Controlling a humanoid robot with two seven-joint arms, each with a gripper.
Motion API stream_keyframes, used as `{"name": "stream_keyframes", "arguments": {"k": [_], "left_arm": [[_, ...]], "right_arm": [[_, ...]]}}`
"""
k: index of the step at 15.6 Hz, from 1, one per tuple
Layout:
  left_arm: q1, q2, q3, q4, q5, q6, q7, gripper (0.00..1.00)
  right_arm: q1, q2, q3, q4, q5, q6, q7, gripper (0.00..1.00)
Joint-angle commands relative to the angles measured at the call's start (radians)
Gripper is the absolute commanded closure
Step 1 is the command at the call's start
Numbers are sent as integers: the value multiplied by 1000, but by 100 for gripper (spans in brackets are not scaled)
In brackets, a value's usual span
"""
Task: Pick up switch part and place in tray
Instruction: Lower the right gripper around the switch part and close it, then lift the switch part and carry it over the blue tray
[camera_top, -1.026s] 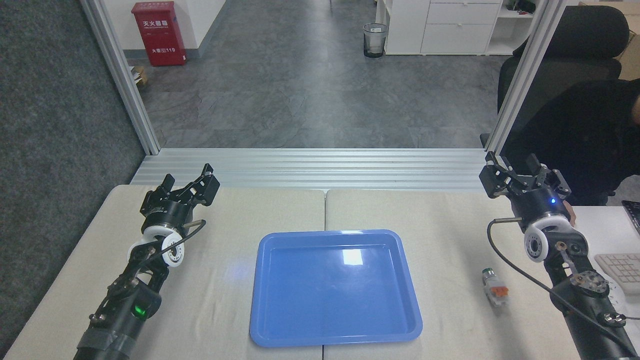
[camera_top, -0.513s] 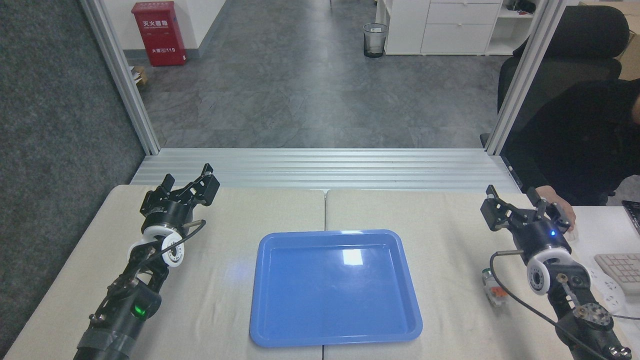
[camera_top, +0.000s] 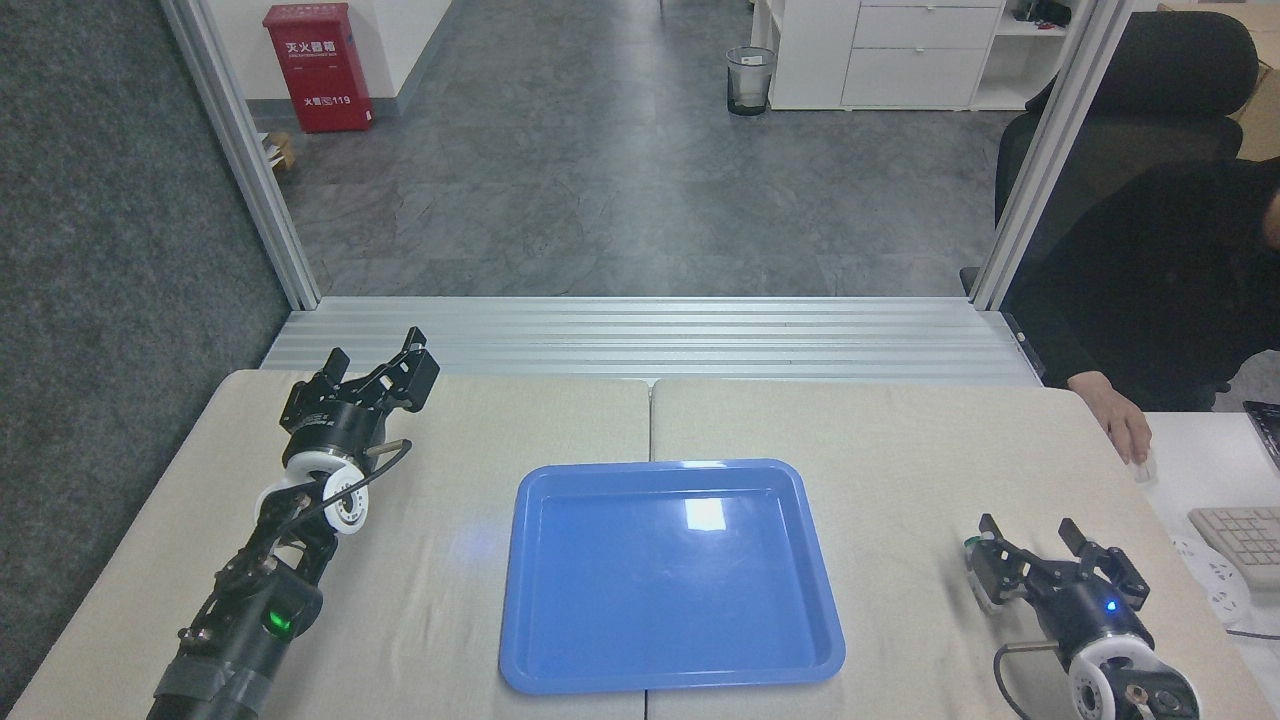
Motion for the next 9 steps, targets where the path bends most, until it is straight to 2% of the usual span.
{"name": "stream_keyframes", "arguments": {"k": [1,3,4,5,7,9], "left_arm": [[0,0,0,0,0,0,-1,0],[0,0,0,0,0,0,-1,0],[0,0,0,0,0,0,-1,0],[-2,0,0,0,0,0,-1,0],[0,0,0,0,0,0,-1,0],[0,0,0,0,0,0,-1,0]], "right_arm": [[106,28,16,-13,-6,-44,-33,12],[111,28,19,-10,0,-59,-34,13],[114,28,20,-8,0,-62,-34,21],[119,28,20,-10,-3,-65,-34,38],[111,29,25,-10,-5,-62,-27,100],[99,31,2,-23,-8,-36,-27,100]]}}
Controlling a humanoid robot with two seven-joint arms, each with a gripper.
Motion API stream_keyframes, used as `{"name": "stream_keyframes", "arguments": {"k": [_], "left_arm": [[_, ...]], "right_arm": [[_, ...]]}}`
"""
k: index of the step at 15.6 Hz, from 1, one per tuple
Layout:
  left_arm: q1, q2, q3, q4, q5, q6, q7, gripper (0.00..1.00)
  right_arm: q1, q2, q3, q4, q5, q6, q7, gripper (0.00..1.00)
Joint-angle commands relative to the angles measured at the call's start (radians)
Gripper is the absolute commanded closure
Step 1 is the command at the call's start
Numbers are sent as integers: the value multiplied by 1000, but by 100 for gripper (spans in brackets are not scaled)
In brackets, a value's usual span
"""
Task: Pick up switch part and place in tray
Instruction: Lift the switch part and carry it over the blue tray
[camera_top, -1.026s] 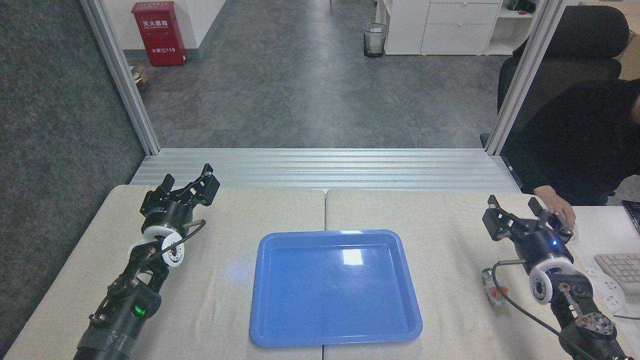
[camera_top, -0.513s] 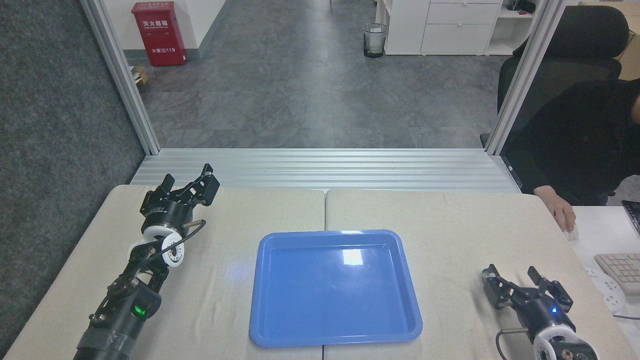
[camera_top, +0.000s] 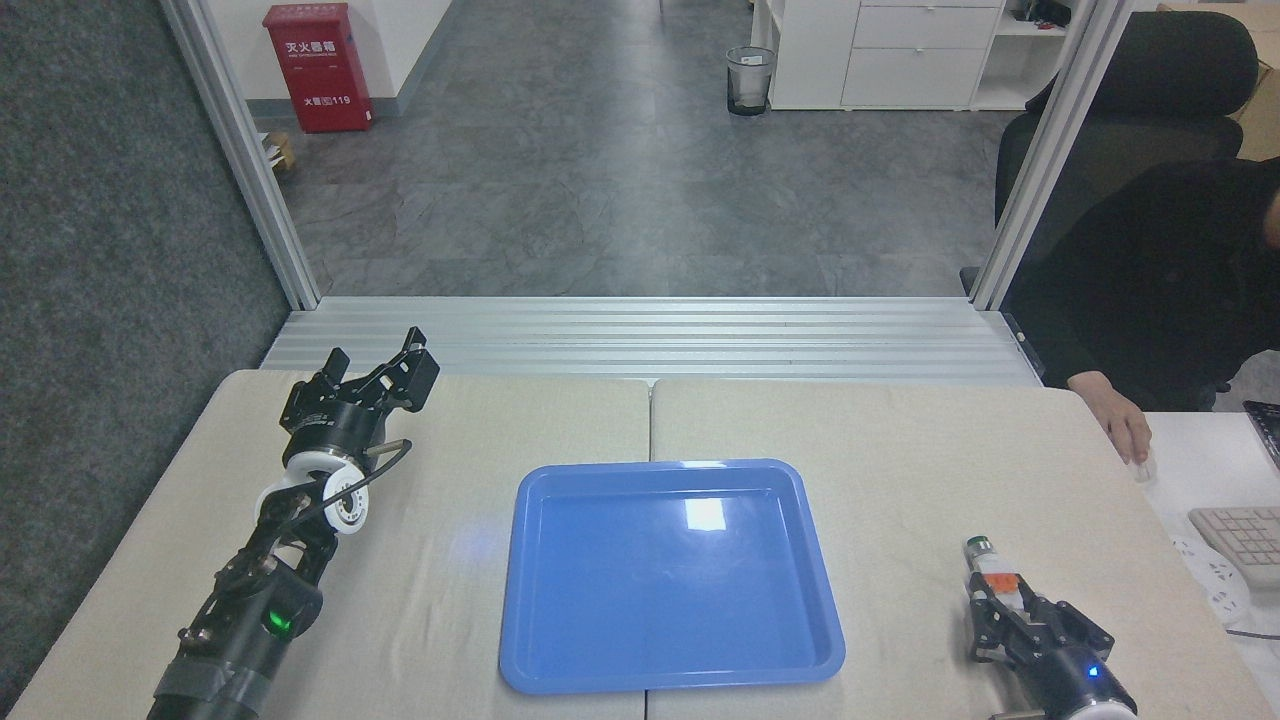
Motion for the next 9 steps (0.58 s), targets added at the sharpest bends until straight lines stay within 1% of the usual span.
{"name": "stream_keyframes", "arguments": {"k": [1,2,3,4,5,6,7,8,9], "left_arm": [[0,0,0,0,0,0,-1,0],[0,0,0,0,0,0,-1,0],[0,-1,0,0,0,0,-1,0],[0,0,0,0,0,0,-1,0],[0,0,0,0,0,0,-1,0],[0,0,0,0,0,0,-1,0],[0,-1,0,0,0,0,-1,0],[0,0,0,0,0,0,-1,0],[0,0,0,0,0,0,-1,0]], "right_arm": [[-26,23,-24,-58,-6,38,4,100],[-51,38,-29,-120,-6,50,6,100],[-73,67,-20,-206,-3,82,22,100],[-94,112,8,-284,14,124,62,100],[-125,189,94,-346,52,157,90,100],[-158,268,200,-375,125,191,102,100],[-192,337,294,-380,199,229,128,100],[-232,404,372,-379,237,272,185,100],[-260,449,447,-368,250,314,252,100]]}}
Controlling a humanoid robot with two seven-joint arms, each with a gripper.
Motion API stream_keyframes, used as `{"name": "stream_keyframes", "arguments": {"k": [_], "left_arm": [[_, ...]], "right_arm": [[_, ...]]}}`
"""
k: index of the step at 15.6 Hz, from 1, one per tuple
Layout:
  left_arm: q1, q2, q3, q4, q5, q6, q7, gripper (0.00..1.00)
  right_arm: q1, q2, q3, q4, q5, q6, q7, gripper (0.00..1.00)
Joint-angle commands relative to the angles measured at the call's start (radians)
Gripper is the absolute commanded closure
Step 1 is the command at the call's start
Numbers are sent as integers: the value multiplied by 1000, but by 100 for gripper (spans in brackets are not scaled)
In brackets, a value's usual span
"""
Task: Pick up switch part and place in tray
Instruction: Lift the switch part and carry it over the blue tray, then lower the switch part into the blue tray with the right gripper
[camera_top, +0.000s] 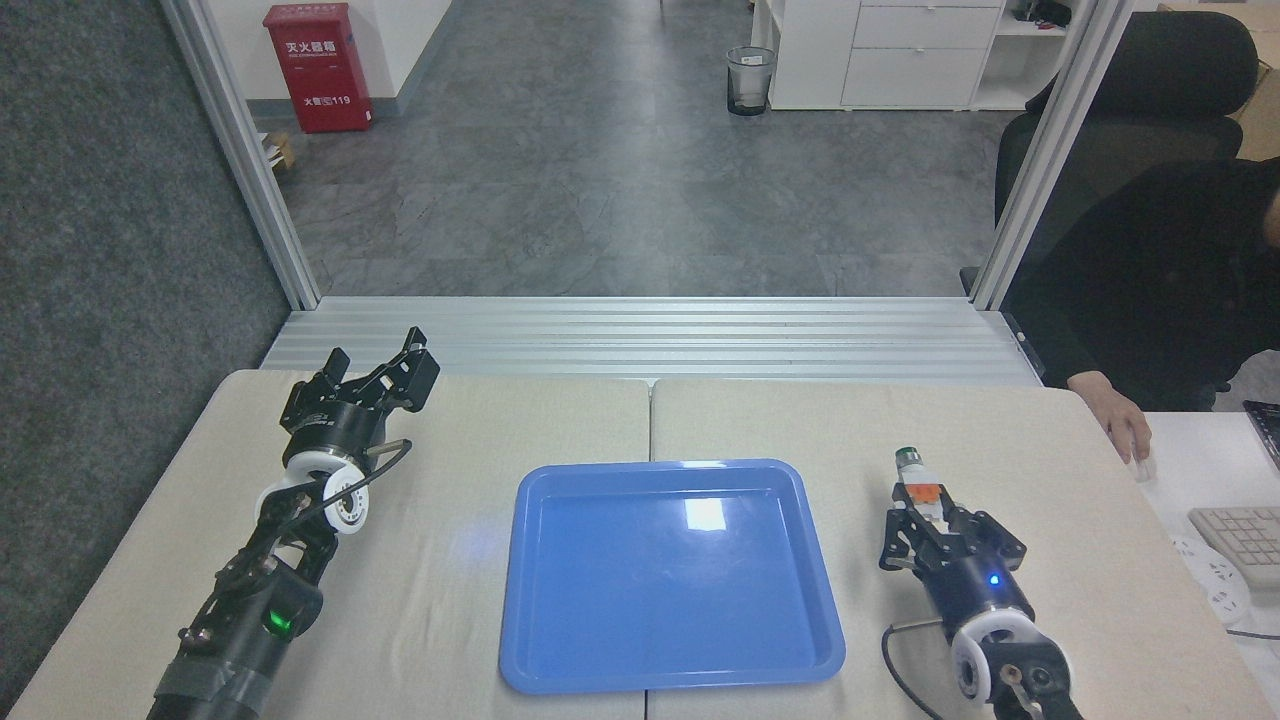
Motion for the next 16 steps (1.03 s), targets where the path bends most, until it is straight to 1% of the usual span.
{"name": "stream_keyframes", "arguments": {"k": [1,2,3,4,6,7,9,11,12,13,14,15,16], "left_arm": [[0,0,0,0,0,0,-1,0],[0,0,0,0,0,0,-1,0],[0,0,0,0,0,0,-1,0],[0,0,0,0,0,0,-1,0],[0,0,0,0,0,0,-1,0],[0,0,0,0,0,0,-1,0],[0,0,0,0,0,0,-1,0],[0,0,0,0,0,0,-1,0],[0,0,0,0,0,0,-1,0],[0,0,0,0,0,0,-1,0],[0,0,0,0,0,0,-1,0],[0,0,0,0,0,0,-1,0],[0,0,0,0,0,0,-1,0]], "right_arm": [[-144,349,439,-146,141,135,153,100],[-155,357,496,-85,133,175,179,100],[-158,358,516,-35,121,192,225,100],[-150,361,517,-1,118,198,256,100],[-130,348,509,58,120,198,261,100],[-120,341,501,67,121,204,264,100],[-109,296,497,99,130,227,265,100],[-100,263,495,98,142,227,267,100],[-101,251,495,98,144,226,267,74],[-101,237,480,98,140,221,262,6],[-101,234,434,92,127,197,258,1],[-109,246,375,89,114,163,249,1],[-121,258,294,89,78,128,209,1]]}}
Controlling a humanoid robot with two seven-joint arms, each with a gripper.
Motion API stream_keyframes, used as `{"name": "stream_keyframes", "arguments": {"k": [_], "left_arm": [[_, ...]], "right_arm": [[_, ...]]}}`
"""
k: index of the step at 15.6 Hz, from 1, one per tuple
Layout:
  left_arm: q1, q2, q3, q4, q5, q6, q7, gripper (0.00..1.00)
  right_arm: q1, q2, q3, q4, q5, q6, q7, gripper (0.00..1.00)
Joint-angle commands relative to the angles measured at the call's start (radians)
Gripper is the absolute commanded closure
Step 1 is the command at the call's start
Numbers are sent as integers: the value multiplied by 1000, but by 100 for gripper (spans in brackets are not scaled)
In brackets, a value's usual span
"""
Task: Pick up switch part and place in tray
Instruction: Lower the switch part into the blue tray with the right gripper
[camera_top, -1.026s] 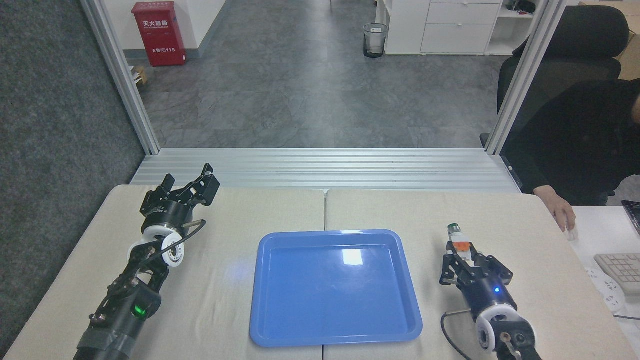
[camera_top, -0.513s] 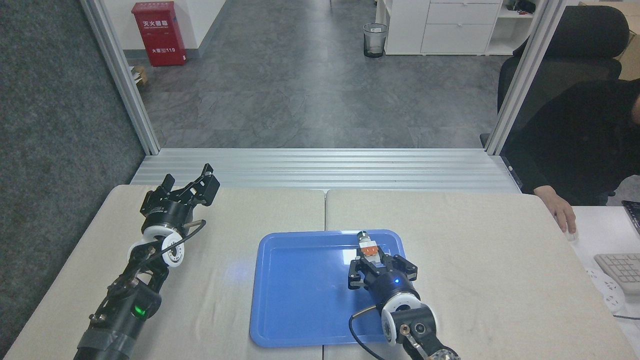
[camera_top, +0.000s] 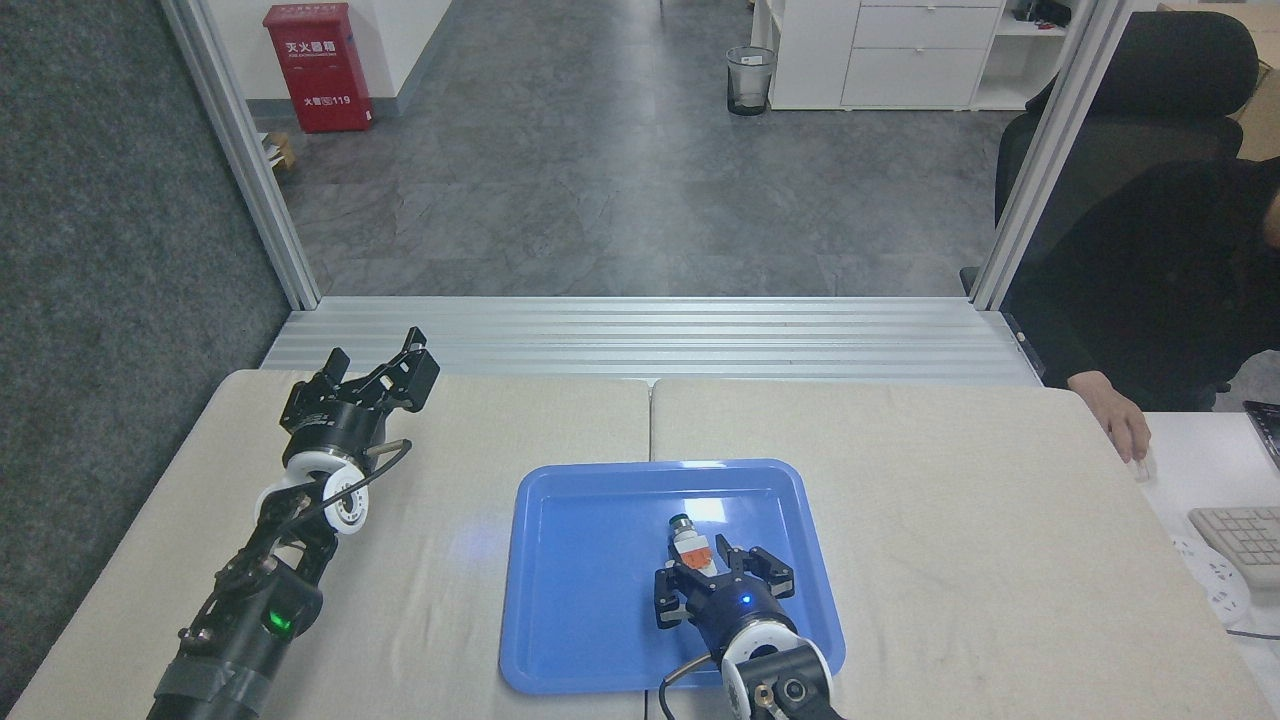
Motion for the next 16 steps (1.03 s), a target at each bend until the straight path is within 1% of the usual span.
{"name": "stream_keyframes", "arguments": {"k": [1,2,3,4,6,8,9,11,12,14,16], "left_arm": [[0,0,0,0,0,0,-1,0],[0,0,0,0,0,0,-1,0],[0,0,0,0,0,0,-1,0],[0,0,0,0,0,0,-1,0],[0,0,0,0,0,0,-1,0],[0,0,0,0,0,0,-1,0],[0,0,0,0,0,0,-1,0],[-2,0,0,0,0,0,-1,0],[0,0,0,0,0,0,-1,0],[0,0,0,0,0,0,-1,0],[0,0,0,0,0,0,-1,0]], "right_arm": [[-64,32,-178,32,-77,-100,-104,1],[-125,26,-228,33,-74,-122,-144,1],[-180,3,-255,46,-69,-127,-169,1],[-232,-58,-279,58,-77,-128,-186,1],[-274,-222,-324,102,-83,-143,-253,1],[-273,-320,-365,157,-120,-218,-345,1],[-265,-365,-400,193,-153,-281,-367,1],[-251,-420,-463,239,-235,-381,-365,1],[-238,-446,-468,248,-255,-395,-361,1],[-202,-495,-467,259,-252,-391,-362,1],[-193,-462,-470,265,-270,-394,-368,1]]}}
